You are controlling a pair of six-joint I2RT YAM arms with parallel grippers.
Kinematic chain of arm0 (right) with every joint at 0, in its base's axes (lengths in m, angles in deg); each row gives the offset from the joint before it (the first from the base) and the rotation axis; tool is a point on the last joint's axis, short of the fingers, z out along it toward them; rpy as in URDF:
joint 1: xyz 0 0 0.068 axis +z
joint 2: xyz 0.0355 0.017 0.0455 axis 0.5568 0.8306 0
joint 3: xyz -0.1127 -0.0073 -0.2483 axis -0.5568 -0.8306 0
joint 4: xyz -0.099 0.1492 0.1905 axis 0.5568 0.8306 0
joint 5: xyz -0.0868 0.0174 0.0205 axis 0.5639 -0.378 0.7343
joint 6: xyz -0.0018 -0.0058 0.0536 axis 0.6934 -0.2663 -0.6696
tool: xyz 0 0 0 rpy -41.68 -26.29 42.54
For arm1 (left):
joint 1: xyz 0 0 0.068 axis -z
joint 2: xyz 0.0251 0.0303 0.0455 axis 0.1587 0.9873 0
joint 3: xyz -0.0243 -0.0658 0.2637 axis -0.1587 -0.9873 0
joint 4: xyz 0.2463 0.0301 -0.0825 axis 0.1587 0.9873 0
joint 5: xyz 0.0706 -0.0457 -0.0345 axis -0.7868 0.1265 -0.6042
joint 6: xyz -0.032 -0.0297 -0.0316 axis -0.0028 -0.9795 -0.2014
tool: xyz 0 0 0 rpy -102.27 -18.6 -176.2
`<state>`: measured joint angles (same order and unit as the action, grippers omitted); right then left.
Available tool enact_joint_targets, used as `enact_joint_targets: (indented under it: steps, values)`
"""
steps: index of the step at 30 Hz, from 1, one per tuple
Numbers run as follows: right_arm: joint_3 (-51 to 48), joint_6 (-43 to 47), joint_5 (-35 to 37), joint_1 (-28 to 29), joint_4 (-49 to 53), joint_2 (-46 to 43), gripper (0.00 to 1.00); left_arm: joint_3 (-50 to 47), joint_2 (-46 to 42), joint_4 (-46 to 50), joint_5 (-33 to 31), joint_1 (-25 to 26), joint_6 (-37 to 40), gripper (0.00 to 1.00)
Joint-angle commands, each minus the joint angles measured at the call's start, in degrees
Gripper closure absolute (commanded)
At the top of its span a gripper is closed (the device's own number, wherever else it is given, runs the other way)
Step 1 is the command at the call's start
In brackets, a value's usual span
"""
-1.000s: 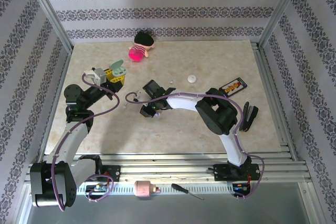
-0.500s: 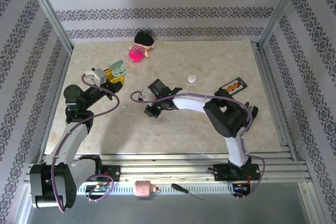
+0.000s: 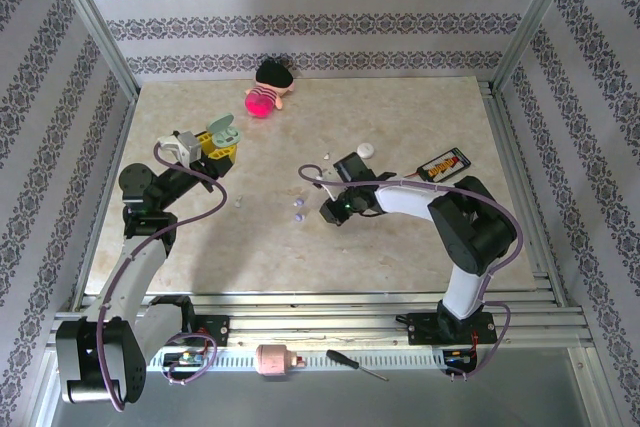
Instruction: Insert the wireless bluetooth earbuds into the charging case
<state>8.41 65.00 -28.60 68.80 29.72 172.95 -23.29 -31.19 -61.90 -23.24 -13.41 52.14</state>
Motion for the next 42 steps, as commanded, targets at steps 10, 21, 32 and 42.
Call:
enact_joint_targets:
  steps: [10, 21, 32, 42]
  values:
    - [-2.5, -4.0, 4.7, -0.4, -0.6, -5.8, 0.62, 0.2, -0.8, -0.3, 1.1, -1.0, -0.1, 0.7]
    - [-4.6, -12.2, 4.3, 1.7, 0.6, -8.9, 0.59, 0.5, 0.9, -1.4, 1.7, -1.0, -0.4, 0.7]
    - [-3.6, -35.7, -10.0, -1.1, 1.6, -5.6, 0.58, 0.9, 1.0, -0.9, 2.0, -1.0, -0.3, 0.7]
    - [1.6, -35.3, -8.9, -2.4, 1.8, -0.7, 0.58, 1.2, 0.4, 0.6, 1.9, -0.9, 0.2, 0.7]
